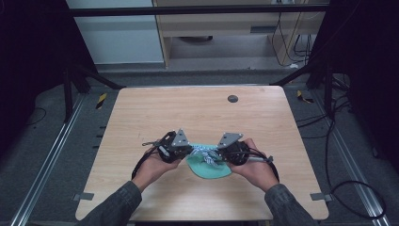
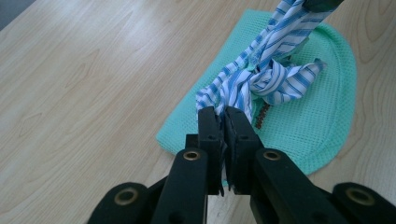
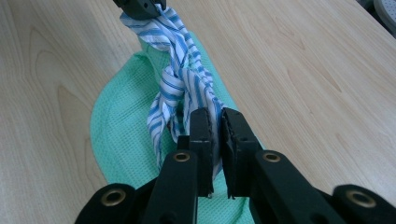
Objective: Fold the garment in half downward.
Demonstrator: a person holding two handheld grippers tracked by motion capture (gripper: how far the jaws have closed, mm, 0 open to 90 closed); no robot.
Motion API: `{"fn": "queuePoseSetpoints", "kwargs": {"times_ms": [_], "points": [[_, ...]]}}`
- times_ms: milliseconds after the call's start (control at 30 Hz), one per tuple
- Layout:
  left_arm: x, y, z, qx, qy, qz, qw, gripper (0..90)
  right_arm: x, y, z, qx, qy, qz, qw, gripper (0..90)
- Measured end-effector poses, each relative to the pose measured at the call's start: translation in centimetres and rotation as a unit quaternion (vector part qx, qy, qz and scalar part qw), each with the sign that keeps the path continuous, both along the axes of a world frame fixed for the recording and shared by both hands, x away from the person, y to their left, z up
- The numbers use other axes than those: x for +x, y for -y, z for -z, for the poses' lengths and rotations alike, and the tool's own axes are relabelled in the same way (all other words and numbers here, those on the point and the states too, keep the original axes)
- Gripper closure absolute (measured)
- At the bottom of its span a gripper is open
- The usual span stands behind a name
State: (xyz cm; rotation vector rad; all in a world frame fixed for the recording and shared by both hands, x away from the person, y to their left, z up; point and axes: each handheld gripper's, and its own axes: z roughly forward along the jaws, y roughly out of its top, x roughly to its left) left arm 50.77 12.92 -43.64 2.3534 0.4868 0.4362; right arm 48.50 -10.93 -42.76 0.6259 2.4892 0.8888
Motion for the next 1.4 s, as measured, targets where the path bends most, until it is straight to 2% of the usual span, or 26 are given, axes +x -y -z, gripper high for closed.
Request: {"fn": "queuePoseSetpoints", "kwargs": {"times_ms": [933,1067,1400], "points": [[-1.5,-0.8,1.6,-0.004,-0.01,0.005,0.9999,85.5,-1.8,-0.5,0.9,-0.005,-0.01,-0.018,0.9998,82.6],[-1.8,-0.9,2.0,-0.009,-0.011,0.004,0.9999,85.6,-2.1,-0.4,1.1,-0.006,-0.014,-0.021,0.9997,83.1],[-2.8,-1.3,3.0,-0.002,-0.013,0.015,0.9998,87.2,-3.2,-0.3,2.0,-0.001,-0.023,-0.028,0.9994,83.2]]}}
